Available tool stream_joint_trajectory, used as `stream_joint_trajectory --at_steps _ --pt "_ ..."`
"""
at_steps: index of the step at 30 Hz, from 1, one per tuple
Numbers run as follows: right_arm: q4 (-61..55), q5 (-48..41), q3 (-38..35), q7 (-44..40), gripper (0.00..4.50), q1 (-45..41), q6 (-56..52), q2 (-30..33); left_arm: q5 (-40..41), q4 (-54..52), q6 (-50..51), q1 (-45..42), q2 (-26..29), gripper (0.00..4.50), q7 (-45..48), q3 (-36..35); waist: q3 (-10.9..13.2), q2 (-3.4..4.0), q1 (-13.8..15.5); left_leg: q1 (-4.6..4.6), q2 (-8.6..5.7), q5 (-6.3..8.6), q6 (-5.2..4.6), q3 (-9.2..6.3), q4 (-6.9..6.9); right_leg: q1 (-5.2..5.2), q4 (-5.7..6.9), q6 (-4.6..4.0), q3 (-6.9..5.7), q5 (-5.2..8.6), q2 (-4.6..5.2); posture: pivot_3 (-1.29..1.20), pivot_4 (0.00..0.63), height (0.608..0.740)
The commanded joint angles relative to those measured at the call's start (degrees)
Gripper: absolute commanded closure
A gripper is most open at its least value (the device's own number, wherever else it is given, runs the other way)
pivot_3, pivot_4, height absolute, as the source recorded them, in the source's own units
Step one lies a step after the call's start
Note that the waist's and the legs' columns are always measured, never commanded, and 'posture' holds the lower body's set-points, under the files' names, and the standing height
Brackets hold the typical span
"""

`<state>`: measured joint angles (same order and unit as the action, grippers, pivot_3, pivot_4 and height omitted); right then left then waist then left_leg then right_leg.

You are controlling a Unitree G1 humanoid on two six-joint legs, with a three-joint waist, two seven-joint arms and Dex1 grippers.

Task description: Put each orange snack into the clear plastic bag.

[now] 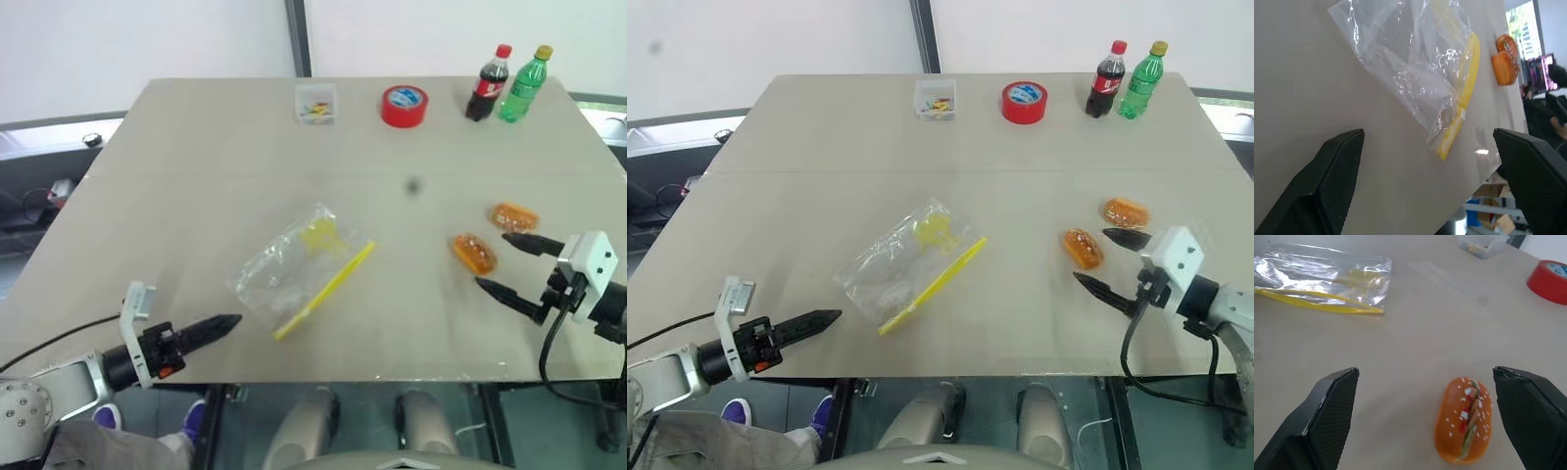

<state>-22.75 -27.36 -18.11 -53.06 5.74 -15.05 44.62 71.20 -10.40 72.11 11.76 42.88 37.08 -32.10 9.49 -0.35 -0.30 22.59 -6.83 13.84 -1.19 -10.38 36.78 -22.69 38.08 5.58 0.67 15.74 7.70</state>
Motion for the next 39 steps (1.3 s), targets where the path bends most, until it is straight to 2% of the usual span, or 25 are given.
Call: stream_joint_trajectory --at_steps 1,7,13,17,24,26,32,35,39 --pt "-3.2 -0.2 0.2 0.8 0.00 -0.9 0.0 0.2 1.9 3.7 4.4 -3.4 -1.7 0.03 -6.0 1.8 -0.1 0.11 0.3 0.00 0.00 0.00 0.00 0.00 0.00 0.00 0.00 -0.01 0.01 0.00 0.00 0.00 0.150 0.740" --pt "-5.7 -0.3 0.1 1.8 0.00 0.2 -1.3 0.5 9.7 11.8 13.0 -13.0 -5.8 0.03 -14.0 4.7 -0.4 0.38 1.3 -0.13 -0.02 0.01 -0.01 0.08 0.07 0.07 0.02 0.05 0.08 -0.05 0.00 0.00 0.150 0.740" --pt "-8.0 -0.3 -1.4 2.6 0.00 2.9 -1.8 0.5 15.9 15.8 13.8 -18.0 -12.1 0.03 -24.7 7.4 -0.5 0.34 1.2 -0.13 -0.05 -0.05 0.09 0.25 0.11 0.05 -0.01 0.11 0.28 -0.08 0.01 0.00 0.150 0.740" --pt "-9.0 -0.3 -1.5 2.8 0.00 4.3 -1.5 0.0 19.2 18.8 8.5 -21.0 -18.7 0.03 -32.8 7.8 -0.6 0.41 1.3 -0.13 -0.05 -0.02 0.03 0.30 0.23 0.09 0.01 0.21 0.34 -0.14 0.01 0.00 0.150 0.740" --pt "-10.8 -0.1 -1.0 3.7 0.00 6.2 -0.9 -1.7 21.2 20.9 -6.4 -22.8 -34.0 0.03 -49.4 5.6 -1.4 0.47 2.6 -0.34 -0.09 0.06 -0.09 0.44 0.43 0.40 -0.06 0.39 0.43 -0.29 0.04 0.00 0.150 0.740" --pt "-11.0 0.0 -0.8 4.0 0.00 6.6 -0.7 -2.1 23.2 20.5 -7.6 -23.4 -35.4 0.03 -51.0 5.9 -1.4 0.52 2.7 -0.85 -0.09 0.23 -0.04 0.48 0.40 1.02 -0.16 0.45 0.42 -0.25 0.09 0.00 0.150 0.740" --pt "-11.4 0.6 0.4 4.1 0.00 6.8 -0.2 -2.6 23.7 21.5 -10.9 -26.4 -35.8 0.03 -54.4 7.3 -1.5 0.54 2.7 -0.91 -0.08 0.29 0.03 0.53 0.42 1.06 -0.18 0.66 0.43 -0.15 0.07 0.00 0.150 0.740" --pt "-11.4 1.3 1.5 4.5 0.00 6.4 0.5 -3.1 23.4 22.6 -12.0 -29.8 -35.9 0.74 -58.1 8.3 -1.4 0.51 2.8 -0.90 -0.08 0.22 -0.08 0.49 0.42 1.06 -0.18 0.57 0.41 -0.21 0.05 0.00 0.150 0.740" --pt "-11.5 4.3 4.4 6.0 0.00 5.3 1.9 -3.8 28.0 22.4 -11.8 -31.8 -35.9 2.62 -61.2 8.8 -1.4 0.42 2.6 -0.83 -0.08 0.23 -0.07 0.51 0.41 1.02 -0.18 0.60 0.43 -0.20 0.04 0.00 0.150 0.740"
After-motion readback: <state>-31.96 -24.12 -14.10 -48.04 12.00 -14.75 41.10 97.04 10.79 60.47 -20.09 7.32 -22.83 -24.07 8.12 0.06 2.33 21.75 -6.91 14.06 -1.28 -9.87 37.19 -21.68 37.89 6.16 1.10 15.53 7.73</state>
